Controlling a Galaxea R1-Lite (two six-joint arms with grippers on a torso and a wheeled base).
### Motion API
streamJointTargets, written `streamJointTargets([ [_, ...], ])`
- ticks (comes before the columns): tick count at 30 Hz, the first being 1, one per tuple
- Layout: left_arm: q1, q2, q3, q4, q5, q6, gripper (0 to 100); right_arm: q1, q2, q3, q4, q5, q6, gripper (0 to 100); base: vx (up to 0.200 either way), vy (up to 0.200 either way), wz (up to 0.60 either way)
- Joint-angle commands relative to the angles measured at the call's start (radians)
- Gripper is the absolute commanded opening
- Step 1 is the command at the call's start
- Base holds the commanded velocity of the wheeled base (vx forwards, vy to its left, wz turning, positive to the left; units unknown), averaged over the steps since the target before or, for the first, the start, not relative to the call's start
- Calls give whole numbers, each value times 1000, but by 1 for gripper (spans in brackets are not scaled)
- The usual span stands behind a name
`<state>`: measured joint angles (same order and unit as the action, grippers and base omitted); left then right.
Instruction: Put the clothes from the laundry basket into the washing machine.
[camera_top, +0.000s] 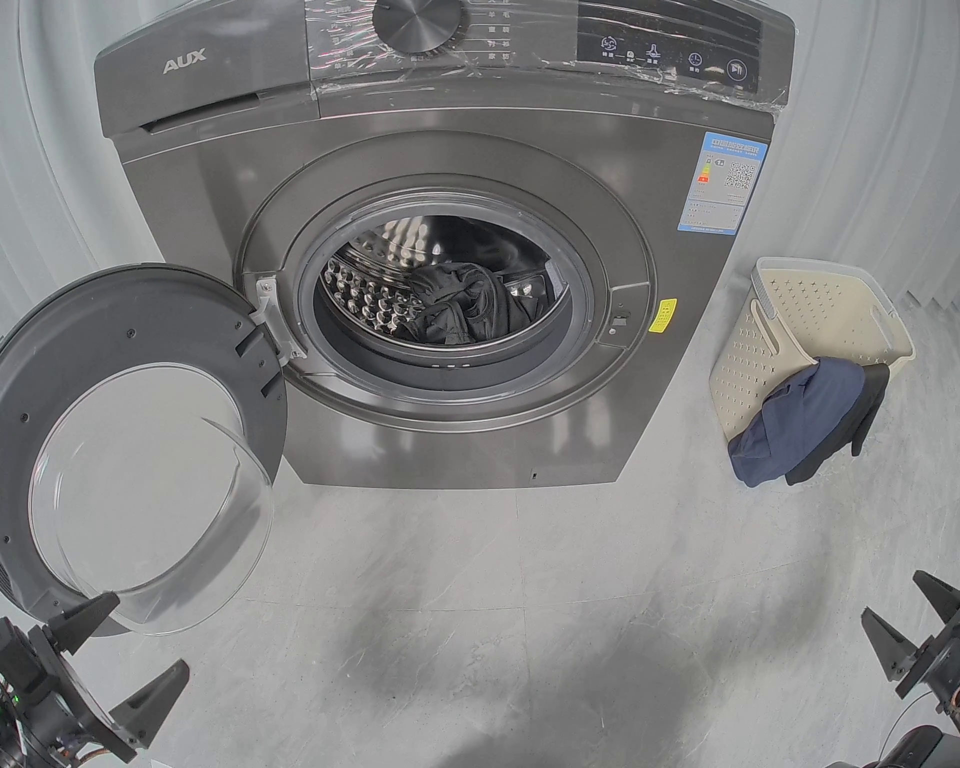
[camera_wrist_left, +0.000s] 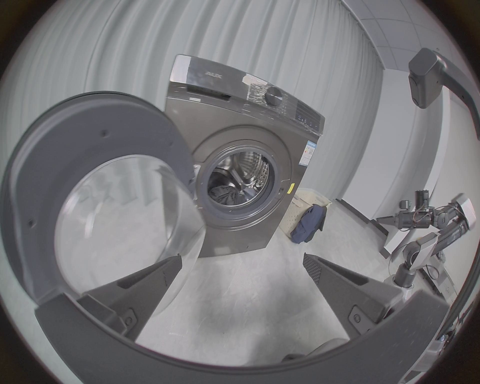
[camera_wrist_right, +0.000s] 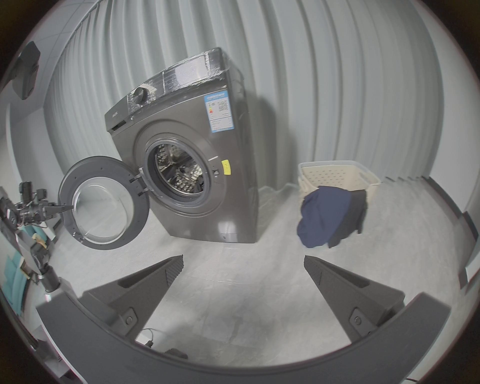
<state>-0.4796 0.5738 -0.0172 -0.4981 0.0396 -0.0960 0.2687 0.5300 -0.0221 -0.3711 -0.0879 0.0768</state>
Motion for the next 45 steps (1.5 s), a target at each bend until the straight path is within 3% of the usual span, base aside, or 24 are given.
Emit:
streamJointTargets([
  [1,260,-476,17,351,-92,-4,100,-177,-439,-1,261,14,-19,100,0,-200,0],
  [5,280,-482,17,395,-89,-8,100,-212,-455,22,293,23,-8,100,0,-200,0],
  [6,297,-480,16,397,-84,-4,100,-256,-489,19,320,71,-11,100,0,-200,0],
  [7,305,-479,16,397,-84,-1,100,-260,-495,18,325,79,-12,100,0,-200,0],
  [8,365,-482,16,403,-86,13,100,-275,-507,8,345,96,-23,100,0,-200,0],
  [10,414,-486,16,418,-86,36,100,-278,-505,11,342,83,-37,100,0,-200,0],
  [12,493,-542,17,435,-132,30,100,-270,-516,22,363,73,-68,100,0,-200,0],
  [13,503,-558,16,438,-156,50,100,-273,-515,22,366,76,-68,100,0,0,0],
  [15,481,-566,14,444,-170,47,100,-272,-515,22,368,80,-69,100,0,0,0],
  [18,478,-572,14,447,-99,82,100,-269,-516,22,366,82,-78,100,0,0,0],
  [19,481,-572,17,480,-47,122,100,-269,-516,22,366,82,-75,100,0,0,0],
  [20,481,-571,16,504,-29,131,100,-269,-516,22,366,82,-75,100,0,0,0],
  [23,480,-571,11,520,-38,110,100,-269,-516,22,366,83,-77,100,0,0,0],
  [27,480,-571,16,503,-41,110,100,-269,-516,22,366,83,-78,100,0,0,0],
  [45,480,-571,16,503,-41,110,100,-269,-516,22,366,83,-78,100,0,-200,0],
])
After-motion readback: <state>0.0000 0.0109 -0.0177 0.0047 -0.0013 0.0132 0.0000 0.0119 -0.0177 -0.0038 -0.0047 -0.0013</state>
